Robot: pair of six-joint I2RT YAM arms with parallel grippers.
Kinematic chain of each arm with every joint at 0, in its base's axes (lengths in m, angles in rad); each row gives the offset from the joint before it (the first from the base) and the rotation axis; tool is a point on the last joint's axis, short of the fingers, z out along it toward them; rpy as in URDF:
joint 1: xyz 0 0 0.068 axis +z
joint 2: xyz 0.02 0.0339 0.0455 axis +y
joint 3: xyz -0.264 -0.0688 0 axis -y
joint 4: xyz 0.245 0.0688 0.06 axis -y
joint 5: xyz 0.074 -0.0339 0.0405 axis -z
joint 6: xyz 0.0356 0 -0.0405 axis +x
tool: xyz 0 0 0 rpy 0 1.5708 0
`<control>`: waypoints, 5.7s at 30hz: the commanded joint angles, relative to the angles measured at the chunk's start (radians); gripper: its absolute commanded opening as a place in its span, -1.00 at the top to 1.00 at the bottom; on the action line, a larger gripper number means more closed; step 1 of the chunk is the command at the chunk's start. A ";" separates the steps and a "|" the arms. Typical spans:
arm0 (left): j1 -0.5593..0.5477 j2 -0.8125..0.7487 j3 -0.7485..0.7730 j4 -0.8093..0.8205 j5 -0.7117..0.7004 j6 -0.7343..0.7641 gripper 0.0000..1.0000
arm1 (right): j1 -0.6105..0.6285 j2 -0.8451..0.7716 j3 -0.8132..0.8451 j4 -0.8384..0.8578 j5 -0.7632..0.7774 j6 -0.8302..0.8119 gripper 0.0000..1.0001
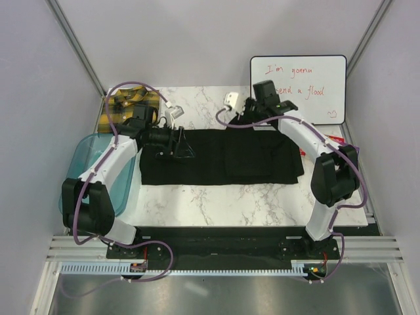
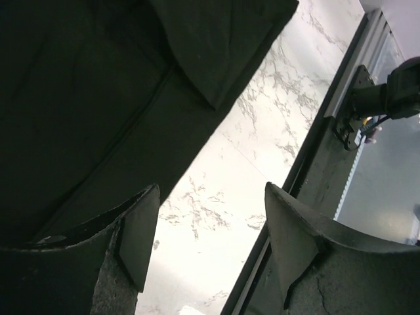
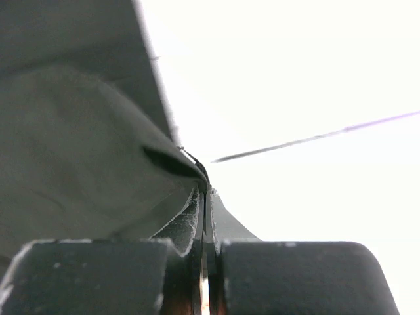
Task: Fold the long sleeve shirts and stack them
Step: Fold the shirt
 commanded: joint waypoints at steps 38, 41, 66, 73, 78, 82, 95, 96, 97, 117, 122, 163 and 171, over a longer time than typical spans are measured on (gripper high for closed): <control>0.308 -0.101 -0.055 0.212 -0.089 -0.276 -0.84 | 0.335 0.144 0.385 -0.255 0.433 0.241 1.00; 0.320 -0.104 -0.077 0.203 -0.086 -0.263 -0.82 | 0.374 0.178 0.407 -0.327 0.411 0.364 1.00; 0.351 -0.029 -0.179 0.226 -0.035 -0.343 -0.60 | 0.340 0.191 0.379 -0.122 -0.030 0.991 -0.48; 0.253 0.024 -0.222 0.299 -0.087 -0.432 -0.64 | 0.094 0.051 0.195 -0.125 -0.179 0.866 -0.55; 0.222 0.081 -0.223 0.441 -0.093 -0.563 -0.63 | -0.005 0.131 0.213 -0.119 -0.195 0.806 -0.37; 0.151 0.225 0.021 0.285 -0.149 -0.304 -0.29 | -0.066 0.200 0.250 -0.133 -0.158 0.774 -0.22; 0.056 0.744 0.755 -0.133 -0.325 0.010 -0.22 | -0.131 0.282 0.261 -0.179 -0.160 0.697 -0.01; 0.052 0.753 0.762 -0.134 -0.333 0.013 -0.22 | -0.131 0.286 0.259 -0.180 -0.161 0.696 -0.01; 0.044 0.761 0.775 -0.134 -0.337 0.016 -0.22 | -0.132 0.293 0.258 -0.182 -0.164 0.696 -0.01; -0.001 0.862 0.845 -0.136 -0.440 -0.009 -0.42 | -0.143 0.312 0.264 -0.213 -0.196 0.703 -0.05; 0.003 0.859 0.853 -0.134 -0.408 -0.019 -0.47 | -0.143 0.318 0.267 -0.217 -0.199 0.703 -0.05; -0.056 0.374 0.376 -0.636 -0.314 1.608 0.97 | -0.227 0.105 0.099 -0.277 -0.256 0.637 -0.05; -0.022 0.288 0.316 -0.633 -0.356 1.735 0.97 | -0.229 0.095 0.026 -0.298 -0.296 0.621 0.00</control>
